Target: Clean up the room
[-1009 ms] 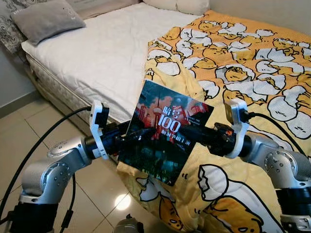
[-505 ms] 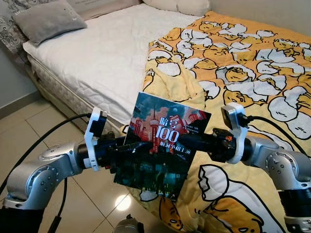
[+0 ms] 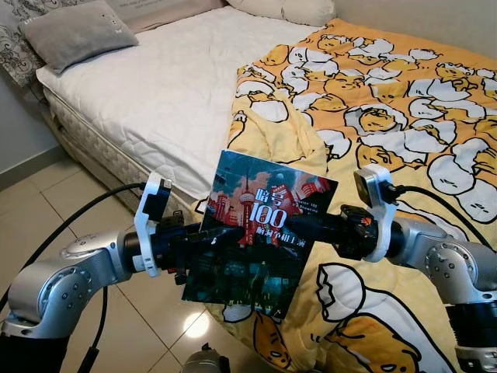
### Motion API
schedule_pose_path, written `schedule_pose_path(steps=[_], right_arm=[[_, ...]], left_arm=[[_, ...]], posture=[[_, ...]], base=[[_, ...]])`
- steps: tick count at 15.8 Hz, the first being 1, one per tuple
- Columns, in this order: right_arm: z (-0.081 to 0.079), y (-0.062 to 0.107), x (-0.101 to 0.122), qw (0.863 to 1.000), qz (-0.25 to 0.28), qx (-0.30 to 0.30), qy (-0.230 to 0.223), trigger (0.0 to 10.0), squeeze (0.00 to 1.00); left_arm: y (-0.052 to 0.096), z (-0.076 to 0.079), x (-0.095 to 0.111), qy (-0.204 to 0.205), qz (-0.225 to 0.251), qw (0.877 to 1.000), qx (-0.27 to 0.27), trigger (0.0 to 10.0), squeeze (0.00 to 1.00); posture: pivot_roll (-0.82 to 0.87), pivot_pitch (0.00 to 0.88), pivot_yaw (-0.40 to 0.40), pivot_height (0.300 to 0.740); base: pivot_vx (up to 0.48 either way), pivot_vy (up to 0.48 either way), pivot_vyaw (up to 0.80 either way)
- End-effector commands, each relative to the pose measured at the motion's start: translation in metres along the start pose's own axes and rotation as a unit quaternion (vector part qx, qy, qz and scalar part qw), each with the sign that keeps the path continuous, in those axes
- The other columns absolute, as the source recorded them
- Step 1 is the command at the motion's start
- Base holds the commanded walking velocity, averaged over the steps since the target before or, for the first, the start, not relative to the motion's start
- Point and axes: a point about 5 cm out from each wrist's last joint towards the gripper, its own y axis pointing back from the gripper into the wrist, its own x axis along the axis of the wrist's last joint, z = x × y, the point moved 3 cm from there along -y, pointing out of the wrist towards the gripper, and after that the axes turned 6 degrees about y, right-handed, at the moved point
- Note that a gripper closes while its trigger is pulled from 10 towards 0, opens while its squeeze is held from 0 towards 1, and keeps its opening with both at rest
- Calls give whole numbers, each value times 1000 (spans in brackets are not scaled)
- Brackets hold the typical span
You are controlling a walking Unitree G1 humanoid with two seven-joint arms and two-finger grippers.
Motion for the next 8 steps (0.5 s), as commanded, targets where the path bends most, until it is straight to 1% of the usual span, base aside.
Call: schedule_pose_path(steps=[1, 2, 3, 4, 5, 6, 7, 8], right_arm=[[-5, -9, 7, 1000, 10, 15, 26, 10000, 0], [-4, -9, 6, 1000, 11, 6, 23, 10000, 549], [-4, -8, 5, 1000, 11, 5, 20, 10000, 549], [2, -5, 5, 999, 23, -19, 15, 10000, 1000], [11, 1, 4, 997, 39, -63, 14, 10000, 1000], [23, 12, 2, 991, 60, -122, 14, 10000, 1000], [29, 18, 1, 986, 71, -152, 16, 10000, 1000], [39, 30, -2, 974, 85, -209, 15, 10000, 1000]], left_arm=[[-5, 8, 3, -12, 7, 1000, -12, 0, 0], [-5, 6, 3, -16, 12, 1000, -2, 0, 0], [-5, 6, 4, -17, 13, 1000, 0, 0, 0], [-6, 2, 5, -27, 24, 999, 20, 0, 0], [-6, -2, 7, -40, 35, 998, 41, 0, 0], [-6, -3, 8, -49, 37, 997, 53, 0, 0], [-6, -3, 7, -51, 38, 996, 58, 0, 0], [-5, -3, 8, -58, 40, 995, 70, 0, 0]], posture=[[22, 0, 19, 740], [20, 0, 17, 740], [20, 0, 16, 740], [16, 0, 16, 740], [13, 0, 13, 740], [12, 0, 13, 740], [11, 0, 13, 740], [10, 0, 13, 740]], base=[[0, 0, 0], [0, 0, 0], [0, 0, 0], [0, 0, 0], [0, 0, 0], [0, 0, 0], [0, 0, 0], [0, 0, 0]])
